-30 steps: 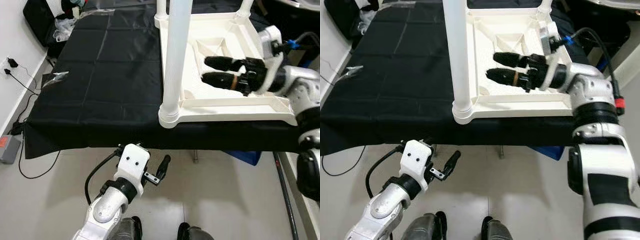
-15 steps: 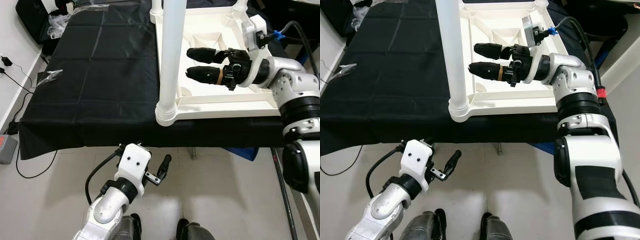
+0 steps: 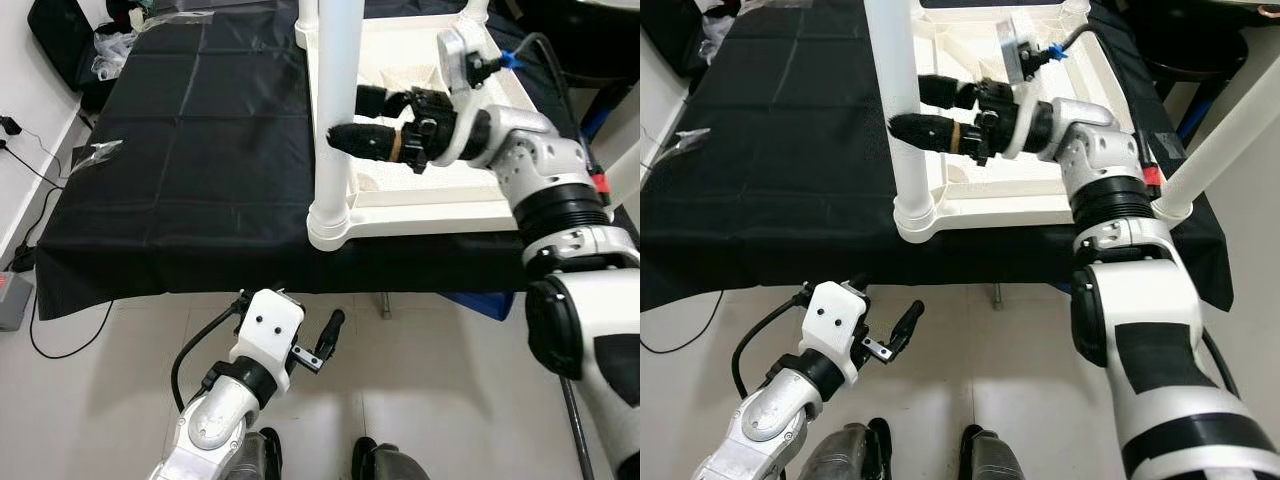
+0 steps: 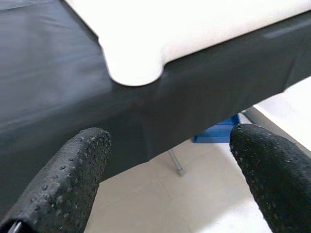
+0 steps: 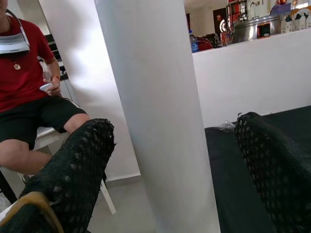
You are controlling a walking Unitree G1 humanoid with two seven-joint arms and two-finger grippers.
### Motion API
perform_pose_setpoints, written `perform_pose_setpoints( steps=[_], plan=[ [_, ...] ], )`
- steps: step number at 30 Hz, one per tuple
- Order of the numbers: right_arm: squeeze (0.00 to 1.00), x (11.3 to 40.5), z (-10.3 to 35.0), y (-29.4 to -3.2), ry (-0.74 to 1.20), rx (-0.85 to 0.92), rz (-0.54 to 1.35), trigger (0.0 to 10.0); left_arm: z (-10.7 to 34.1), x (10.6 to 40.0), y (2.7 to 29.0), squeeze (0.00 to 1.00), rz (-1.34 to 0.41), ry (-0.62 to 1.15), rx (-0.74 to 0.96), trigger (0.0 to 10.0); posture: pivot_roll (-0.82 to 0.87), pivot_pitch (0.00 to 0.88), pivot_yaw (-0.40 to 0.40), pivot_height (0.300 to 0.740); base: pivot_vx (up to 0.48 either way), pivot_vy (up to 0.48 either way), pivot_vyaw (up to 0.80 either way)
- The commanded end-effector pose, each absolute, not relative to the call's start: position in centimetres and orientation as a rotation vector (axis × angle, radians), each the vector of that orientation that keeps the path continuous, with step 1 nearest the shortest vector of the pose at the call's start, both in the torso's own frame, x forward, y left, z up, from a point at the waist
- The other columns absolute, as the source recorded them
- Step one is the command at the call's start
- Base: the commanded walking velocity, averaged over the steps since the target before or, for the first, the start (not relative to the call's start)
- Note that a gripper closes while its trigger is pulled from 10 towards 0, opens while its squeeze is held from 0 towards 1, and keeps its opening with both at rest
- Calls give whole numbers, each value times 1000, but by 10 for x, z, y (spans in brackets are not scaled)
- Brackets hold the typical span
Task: Building children table
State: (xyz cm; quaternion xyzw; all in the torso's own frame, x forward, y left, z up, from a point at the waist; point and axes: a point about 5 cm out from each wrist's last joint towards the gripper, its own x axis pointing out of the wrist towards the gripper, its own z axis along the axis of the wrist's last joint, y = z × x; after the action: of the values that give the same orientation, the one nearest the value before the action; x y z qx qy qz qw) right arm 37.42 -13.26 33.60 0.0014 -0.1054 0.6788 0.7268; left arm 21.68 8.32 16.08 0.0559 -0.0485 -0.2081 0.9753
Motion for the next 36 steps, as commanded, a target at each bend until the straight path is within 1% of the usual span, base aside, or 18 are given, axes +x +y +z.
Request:
perform_pose_setpoints(
  steps=[1, 12, 14, 17, 23, 30, 36],
  plan=[
    [0, 374, 340, -131, -248, -14, 1501, 10000, 160, 214, 84, 0, -407, -97, 116, 10000, 160, 242, -60, 740, 0, 0, 0],
    [0, 374, 339, -114, -255, -19, 1535, 10000, 159, 214, 83, 0, -410, -94, 113, 10000, 159, 242, -68, 740, 0, 0, 0],
    [0, 374, 337, -109, -250, -23, 1543, 10000, 162, 213, 84, 0, -391, -127, 128, 10000, 162, 245, -70, 740, 0, 0, 0],
    [0, 375, 336, -106, -242, -29, 1537, 10000, 169, 213, 86, 0, -351, -174, 131, 10000, 161, 247, -78, 740, 0, 0, 0],
    [0, 376, 333, -105, -229, -39, 1527, 10000, 176, 213, 88, 0, -319, -209, 130, 10000, 159, 246, -79, 740, 0, 0, 0],
    [0, 376, 322, -99, -212, -37, 1533, 10000, 174, 212, 87, 0, -322, -201, 132, 10000, 164, 248, -80, 740, 0, 0, 0],
    [0, 377, 321, -96, -216, -39, 1535, 10000, 173, 212, 87, 0, -323, -201, 132, 10000, 166, 246, -78, 740, 0, 0, 0]
  ],
)
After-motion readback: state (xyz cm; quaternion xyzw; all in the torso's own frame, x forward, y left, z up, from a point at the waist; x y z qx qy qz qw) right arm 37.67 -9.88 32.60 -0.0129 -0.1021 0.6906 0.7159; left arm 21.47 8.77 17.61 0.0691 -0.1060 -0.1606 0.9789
